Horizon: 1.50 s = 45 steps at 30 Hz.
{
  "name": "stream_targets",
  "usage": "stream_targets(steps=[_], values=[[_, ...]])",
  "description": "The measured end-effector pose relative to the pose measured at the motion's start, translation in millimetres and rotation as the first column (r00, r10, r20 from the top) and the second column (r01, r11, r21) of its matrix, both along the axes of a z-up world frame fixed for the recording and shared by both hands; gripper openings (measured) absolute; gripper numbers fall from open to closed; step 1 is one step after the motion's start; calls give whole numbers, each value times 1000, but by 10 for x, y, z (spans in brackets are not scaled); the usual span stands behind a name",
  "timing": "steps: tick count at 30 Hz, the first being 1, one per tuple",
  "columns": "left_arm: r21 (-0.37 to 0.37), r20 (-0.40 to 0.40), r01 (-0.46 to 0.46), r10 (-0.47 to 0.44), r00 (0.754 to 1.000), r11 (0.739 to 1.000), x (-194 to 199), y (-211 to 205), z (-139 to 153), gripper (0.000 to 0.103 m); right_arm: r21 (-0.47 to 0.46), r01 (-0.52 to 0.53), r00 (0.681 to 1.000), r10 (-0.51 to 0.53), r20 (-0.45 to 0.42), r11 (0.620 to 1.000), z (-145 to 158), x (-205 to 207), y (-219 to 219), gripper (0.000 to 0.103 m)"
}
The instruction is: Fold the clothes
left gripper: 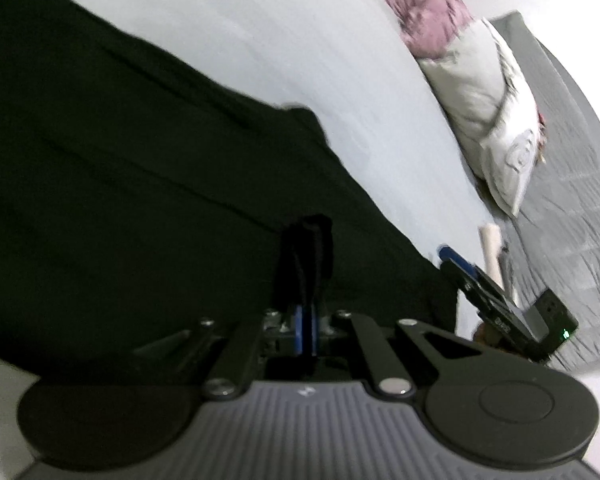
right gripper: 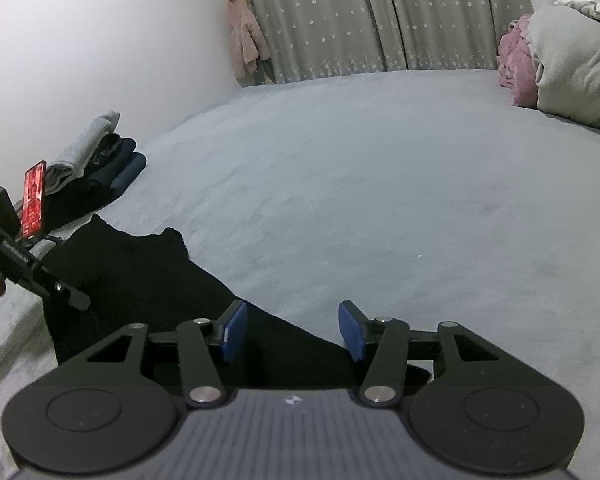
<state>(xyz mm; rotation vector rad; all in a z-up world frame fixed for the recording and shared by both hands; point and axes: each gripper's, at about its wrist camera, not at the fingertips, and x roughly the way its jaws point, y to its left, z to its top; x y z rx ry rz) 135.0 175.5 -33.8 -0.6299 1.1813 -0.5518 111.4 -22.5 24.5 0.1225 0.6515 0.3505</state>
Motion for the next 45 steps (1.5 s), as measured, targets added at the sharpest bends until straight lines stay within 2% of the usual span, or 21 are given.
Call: stream_targets(steps=[6, 11, 17, 21, 26, 28, 33, 34, 36, 37, 38, 40, 41, 43, 45], values=[[60, 13, -91, 90, 996, 994, 19, 318, 61, 4, -2, -8, 1000, 8, -3, 1000, -3, 10, 50, 52], [196, 70, -183, 172, 983, 963, 3, 481, 208, 4, -4, -17, 1000, 17, -5, 1000, 9, -8, 115, 52], [336, 138, -274, 241, 961, 901, 2, 604, 362, 5, -14, -39, 999, 39, -2, 999, 32, -59, 204, 52], [418, 195, -336, 277, 941, 844, 8, 683, 476, 5, -14, -47, 999, 47, 1, 999, 49, -95, 258, 52], [467, 252, -425, 344, 904, 775, 0, 820, 590, 5, -19, -61, 998, 61, 0, 998, 61, -128, 324, 52], [479, 264, -447, 362, 894, 755, 6, 850, 600, 5, -22, -66, 998, 66, -1, 998, 63, -145, 344, 52], [535, 288, -493, 401, 870, 686, -15, 908, 584, 7, -27, -76, 997, 76, -4, 997, 63, -175, 378, 52], [553, 293, -493, 397, 870, 671, -4, 880, 576, 9, -28, -78, 997, 77, -5, 997, 64, -178, 387, 52], [581, 300, -494, 394, 869, 647, 10, 867, 576, 20, -29, -77, 997, 77, -7, 997, 66, -175, 403, 52], [592, 302, -496, 395, 867, 636, 7, 867, 583, 29, -31, -74, 997, 73, -8, 997, 71, -172, 407, 53], [591, 304, -502, 402, 864, 632, -1, 881, 594, 40, -31, -68, 998, 68, -11, 997, 75, -166, 409, 53], [566, 315, -538, 438, 842, 625, -64, 954, 668, 54, -30, -55, 998, 54, -19, 998, 73, -151, 401, 53], [551, 326, -559, 457, 828, 619, -99, 992, 711, 56, -28, -45, 999, 44, -25, 999, 66, -143, 392, 53], [509, 354, -608, 496, 793, 609, -191, 1083, 805, 56, -23, -26, 999, 25, -37, 999, 50, -126, 374, 53], [445, 383, -650, 525, 760, 617, -287, 1142, 882, 48, -19, -6, 999, 5, -49, 1000, 34, -109, 356, 53]])
